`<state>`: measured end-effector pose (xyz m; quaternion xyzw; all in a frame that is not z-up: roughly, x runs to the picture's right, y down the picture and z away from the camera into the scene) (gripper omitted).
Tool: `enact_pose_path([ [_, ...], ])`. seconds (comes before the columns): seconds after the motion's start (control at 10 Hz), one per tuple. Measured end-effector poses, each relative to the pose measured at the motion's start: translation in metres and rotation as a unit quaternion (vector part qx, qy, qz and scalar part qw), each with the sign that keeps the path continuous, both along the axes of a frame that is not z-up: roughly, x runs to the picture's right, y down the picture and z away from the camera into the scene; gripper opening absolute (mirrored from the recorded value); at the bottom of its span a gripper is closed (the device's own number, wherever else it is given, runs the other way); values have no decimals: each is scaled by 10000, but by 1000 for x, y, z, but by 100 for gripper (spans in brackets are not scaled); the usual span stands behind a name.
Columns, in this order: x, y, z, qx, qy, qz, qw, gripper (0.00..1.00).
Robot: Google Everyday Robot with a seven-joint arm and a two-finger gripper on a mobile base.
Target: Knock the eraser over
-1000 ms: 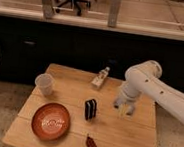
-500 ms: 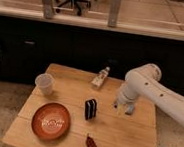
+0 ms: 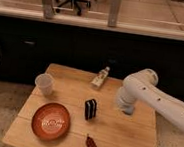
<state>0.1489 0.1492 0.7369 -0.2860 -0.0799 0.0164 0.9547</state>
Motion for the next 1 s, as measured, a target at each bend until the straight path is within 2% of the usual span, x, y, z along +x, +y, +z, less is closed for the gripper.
enact_pose_path([
  [0.1, -4, 1, 3, -1, -28, -42, 10000, 6],
  [0.2, -7, 2, 5, 7, -54, -87, 9999, 5],
  [0.5, -13, 8, 13, 11, -134, -177, 9998, 5],
  [1.0, -46, 12, 22, 23, -386, -479, 9981, 5],
])
